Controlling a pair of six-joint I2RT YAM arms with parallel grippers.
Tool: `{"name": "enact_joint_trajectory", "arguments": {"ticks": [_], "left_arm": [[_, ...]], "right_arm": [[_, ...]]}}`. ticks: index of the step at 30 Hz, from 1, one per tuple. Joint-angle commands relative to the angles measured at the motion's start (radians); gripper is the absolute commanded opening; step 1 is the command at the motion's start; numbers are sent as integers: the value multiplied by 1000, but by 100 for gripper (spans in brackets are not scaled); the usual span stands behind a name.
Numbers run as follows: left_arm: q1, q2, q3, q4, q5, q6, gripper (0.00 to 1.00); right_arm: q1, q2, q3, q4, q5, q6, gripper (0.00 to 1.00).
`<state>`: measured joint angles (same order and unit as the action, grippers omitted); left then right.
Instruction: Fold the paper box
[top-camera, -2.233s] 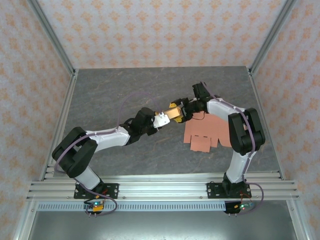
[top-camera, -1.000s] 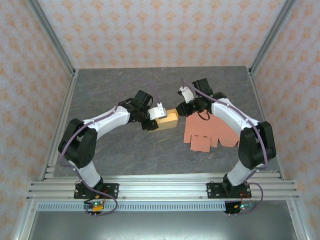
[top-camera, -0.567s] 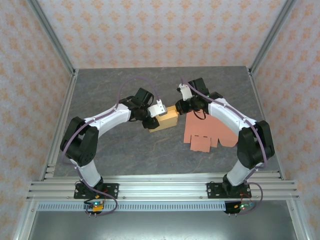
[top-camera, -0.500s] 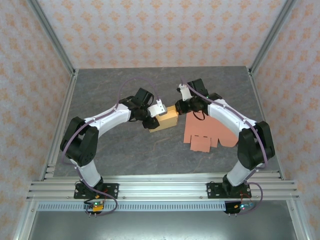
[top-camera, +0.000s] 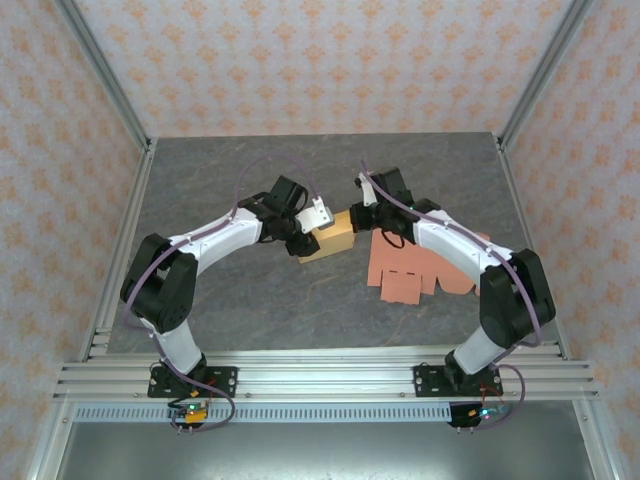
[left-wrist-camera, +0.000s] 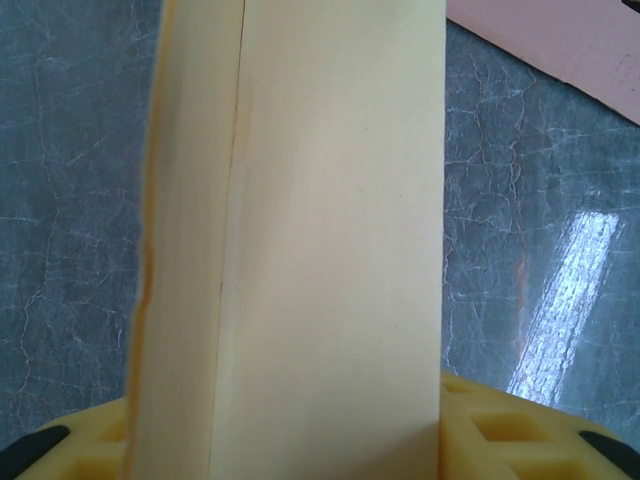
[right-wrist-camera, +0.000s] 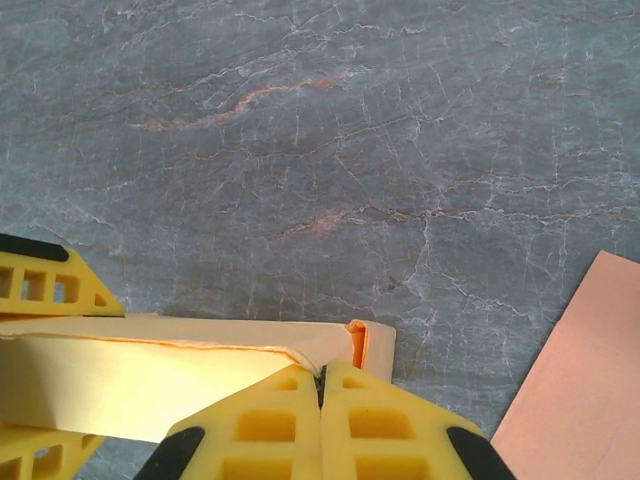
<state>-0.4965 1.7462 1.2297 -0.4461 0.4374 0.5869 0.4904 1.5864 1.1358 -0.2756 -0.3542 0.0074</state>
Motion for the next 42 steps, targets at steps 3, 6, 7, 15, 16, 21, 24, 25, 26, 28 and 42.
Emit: {"name": "enact_joint_trajectory", "arguments": {"ticks": [3, 6, 7, 15, 16, 21, 24, 25, 26, 28, 42], "left_arm": [[1, 25, 37, 38, -9, 43, 48], [13, 41, 55, 47, -1, 37, 53], [19, 40, 62, 50, 4, 25, 55], [42, -88, -4, 181, -41, -142, 80], [44, -127, -32, 211, -28, -168, 82], [58, -288, -167, 321, -82, -324, 84], [83, -384, -252, 397, -74, -395, 84], [92, -416, -280, 427, -75, -417, 84], [103, -443, -303, 450, -76, -438, 84], [118, -474, -337, 482, -103, -479, 84], [123, -286, -287, 497, -44, -431, 50]], "right_arm": [[11, -15, -96, 52, -1, -28, 1], [11, -33, -133, 97, 34, -6, 0], [11, -39, -139, 104, 44, 4, 0], [20, -84, -190, 189, 148, 184, 0], [28, -87, -195, 198, 164, 203, 0], [62, -89, -184, 192, 245, 229, 0], [64, -85, -169, 175, 274, 247, 0], [65, -86, -163, 167, 282, 247, 0], [64, -85, -156, 158, 287, 246, 0], [66, -84, -147, 150, 295, 241, 0], [83, -48, -79, 87, 319, 226, 0]]}}
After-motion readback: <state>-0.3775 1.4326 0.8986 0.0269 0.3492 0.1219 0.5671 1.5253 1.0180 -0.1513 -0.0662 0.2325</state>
